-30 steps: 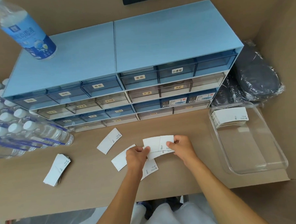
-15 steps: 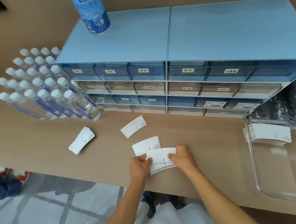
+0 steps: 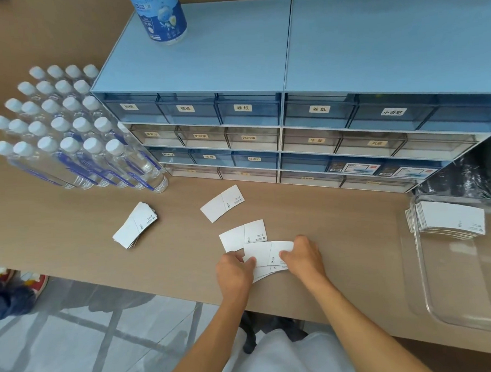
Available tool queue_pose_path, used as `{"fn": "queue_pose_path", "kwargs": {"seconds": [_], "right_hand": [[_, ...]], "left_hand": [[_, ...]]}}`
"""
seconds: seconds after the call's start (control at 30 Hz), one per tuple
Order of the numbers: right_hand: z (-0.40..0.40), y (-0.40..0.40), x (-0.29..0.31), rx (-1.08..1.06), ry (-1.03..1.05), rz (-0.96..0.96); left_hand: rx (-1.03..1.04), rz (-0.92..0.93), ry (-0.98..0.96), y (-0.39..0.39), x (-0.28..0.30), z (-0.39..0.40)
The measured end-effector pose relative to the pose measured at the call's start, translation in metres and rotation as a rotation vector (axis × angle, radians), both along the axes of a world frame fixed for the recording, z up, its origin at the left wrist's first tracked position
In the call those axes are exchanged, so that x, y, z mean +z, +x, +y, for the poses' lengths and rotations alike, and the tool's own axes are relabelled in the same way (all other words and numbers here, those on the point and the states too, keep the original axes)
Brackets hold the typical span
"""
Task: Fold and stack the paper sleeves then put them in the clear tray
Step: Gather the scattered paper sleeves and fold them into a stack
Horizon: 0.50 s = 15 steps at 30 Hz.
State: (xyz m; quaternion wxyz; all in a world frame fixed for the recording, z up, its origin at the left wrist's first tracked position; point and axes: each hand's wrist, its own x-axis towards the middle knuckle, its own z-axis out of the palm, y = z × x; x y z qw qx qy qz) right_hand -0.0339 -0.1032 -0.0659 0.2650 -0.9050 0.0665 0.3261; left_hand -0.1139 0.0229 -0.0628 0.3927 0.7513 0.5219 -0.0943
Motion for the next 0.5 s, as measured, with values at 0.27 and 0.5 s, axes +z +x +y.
{"fn": "queue_pose_path", "kwargs": {"seconds": [0.27,0.5], "right_hand": [[-0.008,0.001,-0.004,-0.055,0.129,0.035],[-0.007,0.004,-0.008,-0.223,0.351,0.14]], "left_hand": [[0.077,-0.027,-0.051,0.001,-0.001,0.005],[0.169,-0.092,-0.217,-0.003,-0.006,0.012]]}}
